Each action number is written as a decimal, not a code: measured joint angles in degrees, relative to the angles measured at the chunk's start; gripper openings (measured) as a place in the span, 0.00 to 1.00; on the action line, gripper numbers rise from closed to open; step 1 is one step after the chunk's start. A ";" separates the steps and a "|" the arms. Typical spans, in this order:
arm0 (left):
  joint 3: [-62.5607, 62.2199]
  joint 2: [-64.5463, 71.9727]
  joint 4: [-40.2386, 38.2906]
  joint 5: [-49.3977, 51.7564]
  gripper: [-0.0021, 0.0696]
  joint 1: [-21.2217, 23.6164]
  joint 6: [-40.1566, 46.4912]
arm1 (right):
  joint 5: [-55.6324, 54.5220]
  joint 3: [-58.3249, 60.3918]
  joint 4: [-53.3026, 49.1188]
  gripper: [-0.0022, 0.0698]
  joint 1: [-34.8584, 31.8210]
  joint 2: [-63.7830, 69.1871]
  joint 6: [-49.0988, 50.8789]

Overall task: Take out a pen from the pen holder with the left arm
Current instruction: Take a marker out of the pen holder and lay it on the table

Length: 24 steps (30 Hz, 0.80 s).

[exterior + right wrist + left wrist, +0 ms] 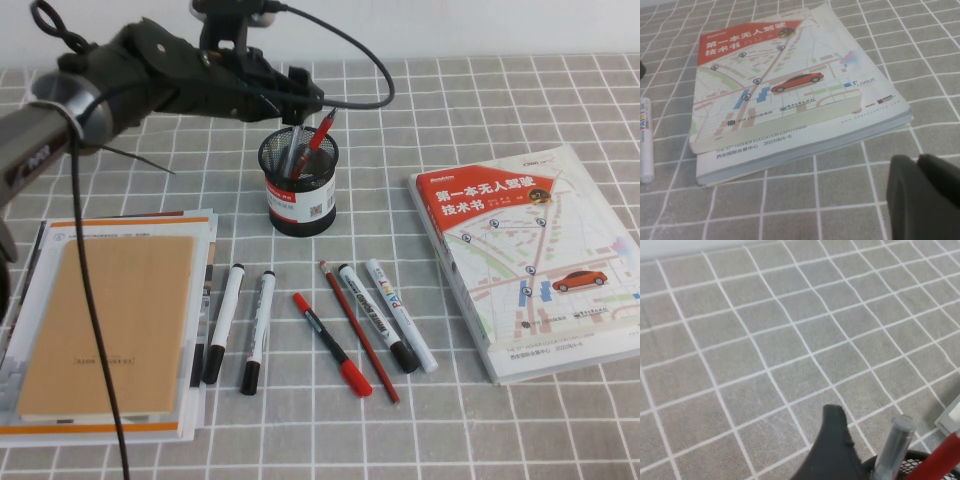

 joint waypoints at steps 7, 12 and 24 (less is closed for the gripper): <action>-0.89 1.75 -1.15 0.12 0.65 -0.43 0.12 | 0.00 0.00 0.00 0.01 0.00 0.00 0.00; -1.47 2.27 -1.17 -0.67 0.47 -0.48 0.22 | 0.00 0.00 0.00 0.01 0.00 0.00 0.00; -1.47 2.37 -1.27 -1.06 0.14 -0.48 0.22 | 0.00 0.00 0.00 0.01 0.00 0.00 0.00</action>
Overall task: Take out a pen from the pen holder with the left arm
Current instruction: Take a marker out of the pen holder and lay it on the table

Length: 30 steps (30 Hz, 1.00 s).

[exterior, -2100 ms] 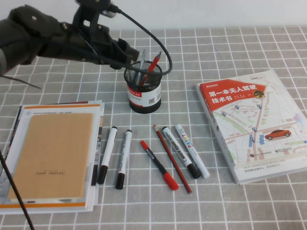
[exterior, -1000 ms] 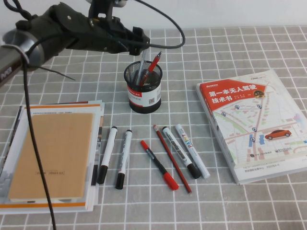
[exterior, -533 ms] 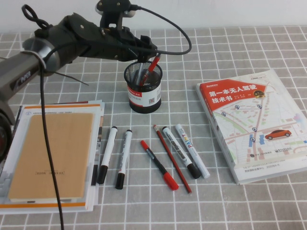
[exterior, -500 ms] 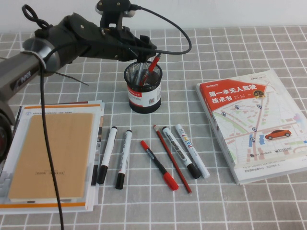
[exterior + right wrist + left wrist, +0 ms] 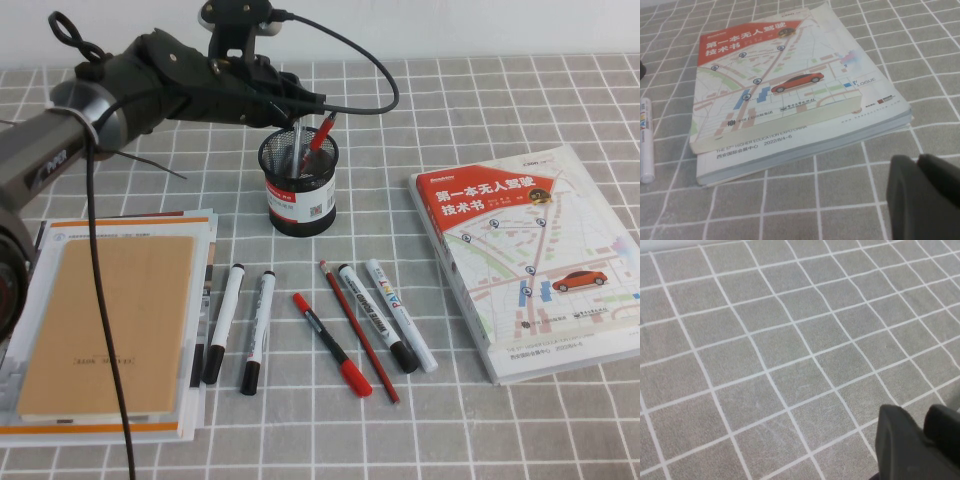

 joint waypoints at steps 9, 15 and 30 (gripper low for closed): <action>0.00 0.12 0.71 0.35 0.13 0.00 0.40 | 0.00 0.00 0.00 0.01 0.00 0.00 0.00; 0.00 0.12 0.84 0.39 0.24 -0.29 0.40 | 0.00 0.00 0.00 0.01 0.00 0.00 0.00; 0.00 -0.39 1.87 0.29 0.11 -0.53 0.40 | 0.00 0.00 0.00 0.01 0.09 0.00 0.00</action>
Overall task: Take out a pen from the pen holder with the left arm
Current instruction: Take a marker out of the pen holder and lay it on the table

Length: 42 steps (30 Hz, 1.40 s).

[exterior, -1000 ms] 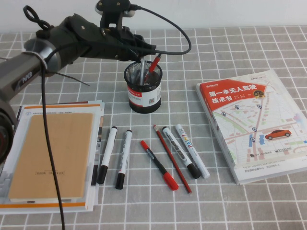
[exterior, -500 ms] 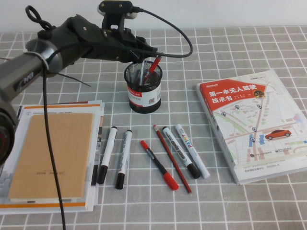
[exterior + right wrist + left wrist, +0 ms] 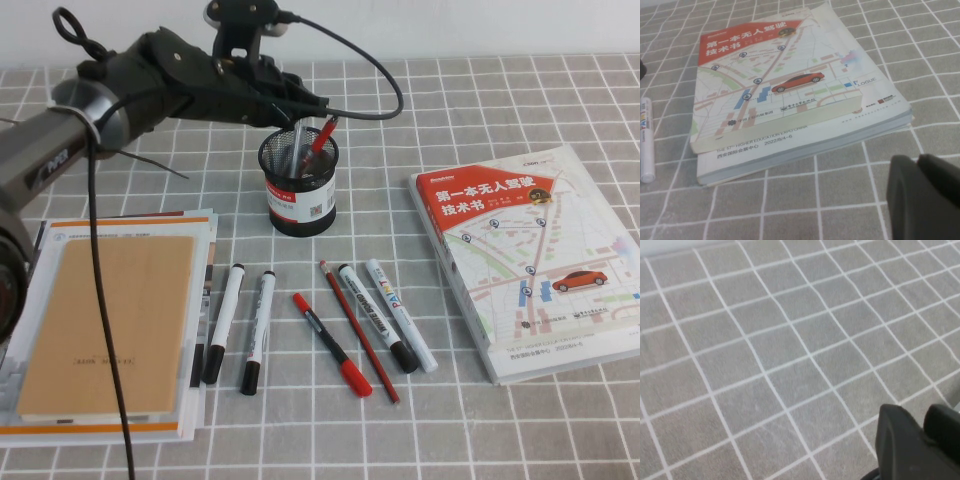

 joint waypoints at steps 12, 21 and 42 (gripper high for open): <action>0.00 -4.40 2.67 -0.47 0.11 0.00 -0.12 | 0.00 0.00 0.00 0.01 0.00 0.00 0.00; 0.00 -14.53 11.57 2.12 0.11 0.00 -9.03 | 0.00 0.00 0.00 0.01 0.00 0.00 0.00; 40.51 -37.68 21.58 0.75 0.11 -2.40 -27.22 | 0.00 0.00 0.00 0.01 0.00 0.00 0.00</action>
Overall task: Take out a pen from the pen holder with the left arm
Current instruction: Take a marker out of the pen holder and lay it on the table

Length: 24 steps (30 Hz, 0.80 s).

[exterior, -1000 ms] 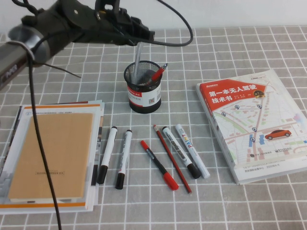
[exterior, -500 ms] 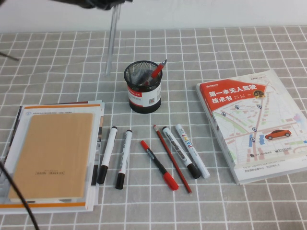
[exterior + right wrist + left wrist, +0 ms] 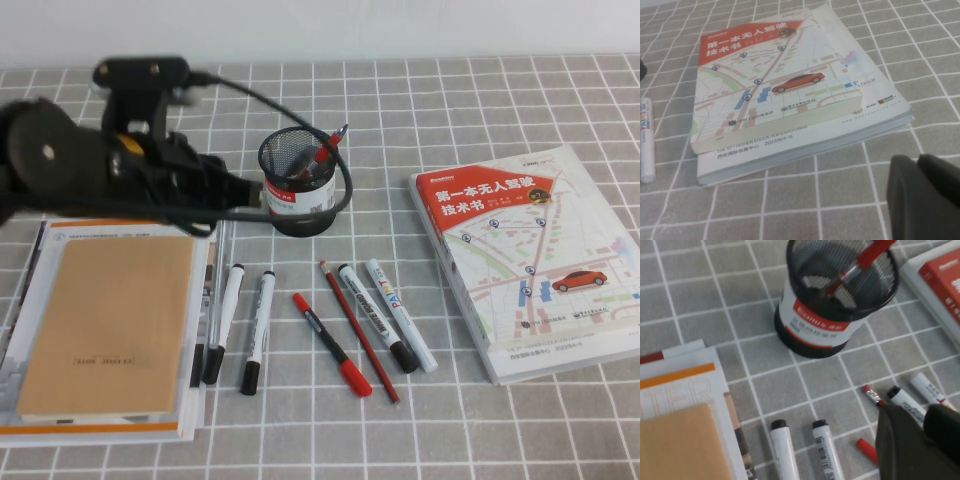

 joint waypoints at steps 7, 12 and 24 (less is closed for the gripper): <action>1.28 5.81 -1.53 -5.07 0.11 0.00 -0.22 | 0.00 0.00 0.00 0.01 0.00 0.00 0.00; 1.28 10.82 -2.12 -6.73 0.11 0.00 -0.22 | 0.00 0.00 0.00 0.01 0.00 0.00 0.00; 1.28 16.55 -2.81 -8.13 0.26 0.00 0.25 | 0.00 0.00 0.00 0.01 0.00 0.00 0.00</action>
